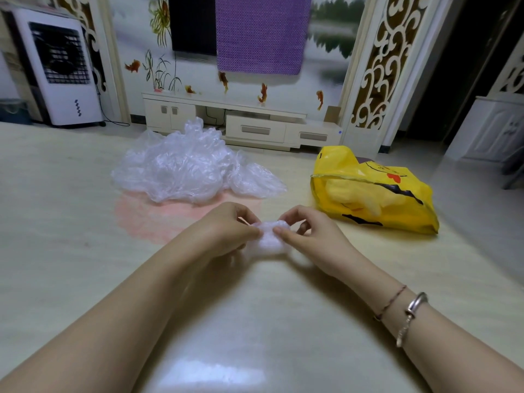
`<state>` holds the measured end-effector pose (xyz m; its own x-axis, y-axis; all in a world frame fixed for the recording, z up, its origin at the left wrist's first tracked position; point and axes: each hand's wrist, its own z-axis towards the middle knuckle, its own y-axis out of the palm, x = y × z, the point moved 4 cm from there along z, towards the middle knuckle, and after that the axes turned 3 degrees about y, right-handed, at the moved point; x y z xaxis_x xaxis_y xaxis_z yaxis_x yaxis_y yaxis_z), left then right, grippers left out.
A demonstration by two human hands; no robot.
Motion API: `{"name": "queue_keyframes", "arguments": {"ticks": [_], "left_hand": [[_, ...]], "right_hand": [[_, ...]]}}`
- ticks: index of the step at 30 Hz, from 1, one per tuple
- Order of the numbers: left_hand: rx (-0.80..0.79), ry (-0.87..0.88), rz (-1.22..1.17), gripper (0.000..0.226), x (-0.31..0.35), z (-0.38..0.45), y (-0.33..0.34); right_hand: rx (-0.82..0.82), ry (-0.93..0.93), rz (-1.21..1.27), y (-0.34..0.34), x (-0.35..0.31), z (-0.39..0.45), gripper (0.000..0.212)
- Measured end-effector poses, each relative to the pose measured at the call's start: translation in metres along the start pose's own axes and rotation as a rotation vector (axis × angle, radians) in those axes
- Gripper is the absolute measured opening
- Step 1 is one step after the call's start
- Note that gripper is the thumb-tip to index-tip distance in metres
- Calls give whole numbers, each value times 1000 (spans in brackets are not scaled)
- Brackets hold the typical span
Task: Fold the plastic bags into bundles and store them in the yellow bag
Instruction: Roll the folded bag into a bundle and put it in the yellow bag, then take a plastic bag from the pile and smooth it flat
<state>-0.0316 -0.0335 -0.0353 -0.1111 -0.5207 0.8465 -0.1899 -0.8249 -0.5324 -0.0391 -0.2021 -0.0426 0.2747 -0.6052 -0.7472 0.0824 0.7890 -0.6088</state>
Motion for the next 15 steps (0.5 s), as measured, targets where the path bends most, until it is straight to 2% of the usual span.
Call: {"name": "queue_keyframes", "arguments": {"ticks": [3, 6, 8, 11, 15], "left_hand": [[118, 87, 213, 12, 0, 0, 0], [176, 134, 252, 23, 0, 1, 2], [176, 159, 165, 27, 3, 2, 4], [207, 189, -73, 21, 11, 0, 8], [204, 192, -235, 14, 28, 2, 15]], "right_hand": [[-39, 42, -95, 6, 5, 3, 11], [-62, 71, -58, 3, 3, 3, 10], [-70, 96, 9, -3, 4, 3, 13], [-33, 175, 174, -17, 8, 4, 23], [140, 274, 307, -53, 22, 1, 28]]}}
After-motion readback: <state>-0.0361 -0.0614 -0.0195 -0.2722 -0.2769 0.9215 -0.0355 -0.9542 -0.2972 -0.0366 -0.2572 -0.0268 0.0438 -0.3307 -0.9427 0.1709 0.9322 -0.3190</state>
